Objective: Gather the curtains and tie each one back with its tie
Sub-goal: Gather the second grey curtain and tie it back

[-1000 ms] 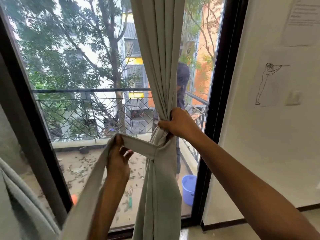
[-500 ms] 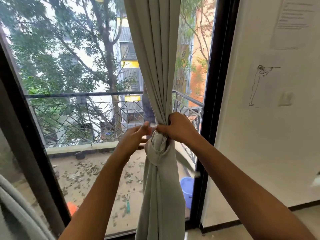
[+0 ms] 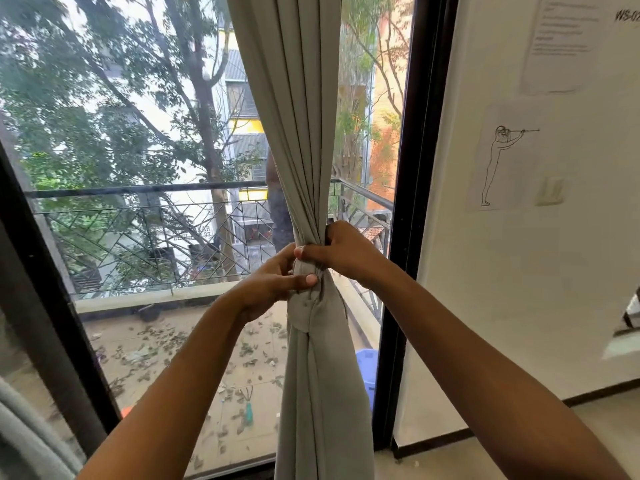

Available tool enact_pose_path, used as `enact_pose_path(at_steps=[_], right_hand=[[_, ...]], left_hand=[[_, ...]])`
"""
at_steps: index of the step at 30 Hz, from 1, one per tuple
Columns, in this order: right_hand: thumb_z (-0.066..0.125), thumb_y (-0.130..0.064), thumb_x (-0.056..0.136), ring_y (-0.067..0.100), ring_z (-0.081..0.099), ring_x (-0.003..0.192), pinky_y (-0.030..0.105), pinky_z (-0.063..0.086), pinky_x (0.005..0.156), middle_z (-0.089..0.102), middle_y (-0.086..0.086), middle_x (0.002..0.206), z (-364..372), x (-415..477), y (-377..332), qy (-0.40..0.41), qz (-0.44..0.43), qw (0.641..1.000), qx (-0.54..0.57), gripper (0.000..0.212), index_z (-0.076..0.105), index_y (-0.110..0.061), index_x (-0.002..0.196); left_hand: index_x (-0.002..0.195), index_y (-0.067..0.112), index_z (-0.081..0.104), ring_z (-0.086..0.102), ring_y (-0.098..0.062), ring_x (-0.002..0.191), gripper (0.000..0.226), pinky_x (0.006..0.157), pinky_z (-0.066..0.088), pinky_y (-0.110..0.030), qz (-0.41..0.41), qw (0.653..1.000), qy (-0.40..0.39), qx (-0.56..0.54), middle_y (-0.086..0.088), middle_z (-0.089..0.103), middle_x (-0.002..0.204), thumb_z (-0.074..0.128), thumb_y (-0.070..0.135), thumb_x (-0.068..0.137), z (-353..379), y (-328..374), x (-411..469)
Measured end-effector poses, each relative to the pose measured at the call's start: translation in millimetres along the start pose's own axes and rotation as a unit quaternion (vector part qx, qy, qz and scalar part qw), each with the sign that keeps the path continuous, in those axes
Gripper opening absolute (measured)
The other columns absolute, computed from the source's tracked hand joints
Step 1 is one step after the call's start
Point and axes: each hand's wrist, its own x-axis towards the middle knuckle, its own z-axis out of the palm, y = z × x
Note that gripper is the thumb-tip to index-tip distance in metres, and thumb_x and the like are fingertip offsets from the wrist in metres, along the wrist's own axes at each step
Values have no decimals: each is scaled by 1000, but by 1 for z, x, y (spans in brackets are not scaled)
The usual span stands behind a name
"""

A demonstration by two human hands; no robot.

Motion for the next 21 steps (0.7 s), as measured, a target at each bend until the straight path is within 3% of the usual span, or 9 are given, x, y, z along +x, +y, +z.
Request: enact_pose_path(at_steps=[6, 9, 11, 14, 16, 18, 19, 21], right_hand=[[69, -44, 79, 4, 48, 49, 18, 30, 45, 48, -9, 53, -5, 2, -3, 6, -3, 994, -111, 34, 49, -27, 56], [65, -52, 81, 4, 51, 48, 19, 36, 47, 52, -10, 52, -11, -1, -3, -32, -4, 993, -113, 39, 50, -27, 54], [59, -56, 83, 13, 61, 59, 25, 49, 59, 64, 1, 64, -16, -5, 1, -72, 12, 995, -67, 43, 62, -18, 62], [46, -59, 87, 22, 70, 88, 27, 56, 77, 73, 8, 94, -24, -12, 22, -141, 74, 978, 132, 52, 71, -13, 90], [45, -44, 95, 23, 70, 85, 27, 55, 72, 72, 11, 95, -23, -13, 45, -98, 85, 960, 250, 40, 69, -12, 95], [48, -17, 96, 22, 65, 82, 28, 51, 69, 69, 11, 93, -14, -9, 68, -14, 91, 959, 269, 17, 64, -10, 96], [49, -5, 93, 20, 63, 89, 26, 49, 71, 66, 10, 100, -8, -7, 80, -14, 89, 968, 236, 16, 60, -11, 103], [56, 4, 88, 12, 57, 105, 20, 50, 80, 56, 4, 119, 4, -6, 97, -110, 64, 973, 191, 41, 47, -11, 125]], left_hand=[[107, 19, 58, 69, -3, 84, 38, 70, 52, -16, 26, 994, 75, 77, 11, 74, 86, 78, 17, 75, 22, -4, 5], [110, 21, 59, 69, -4, 89, 33, 72, 54, -17, 17, 988, 82, 131, 10, 74, 91, 69, 4, 84, 26, -3, 5], [110, 25, 58, 69, -6, 92, 36, 73, 55, -19, 22, 980, 93, 176, 9, 73, 92, 67, 0, 85, 25, -3, 4], [96, 38, 60, 65, -9, 91, 39, 79, 52, -25, 44, 952, 150, 262, 11, 67, 95, 57, 0, 89, 25, -6, 4], [89, 39, 58, 62, -8, 87, 38, 77, 50, -26, 43, 942, 181, 278, 11, 65, 92, 55, 2, 90, 24, -9, 6], [88, 37, 57, 62, -11, 87, 30, 74, 49, -25, 22, 938, 185, 292, 10, 64, 91, 54, 7, 91, 24, -12, 9], [91, 35, 57, 62, -11, 90, 25, 76, 49, -26, 11, 935, 181, 304, 9, 64, 93, 55, 10, 92, 25, -13, 9], [95, 32, 58, 61, -10, 91, 21, 79, 50, -28, 5, 932, 183, 313, 8, 64, 95, 55, 12, 91, 25, -13, 10]])
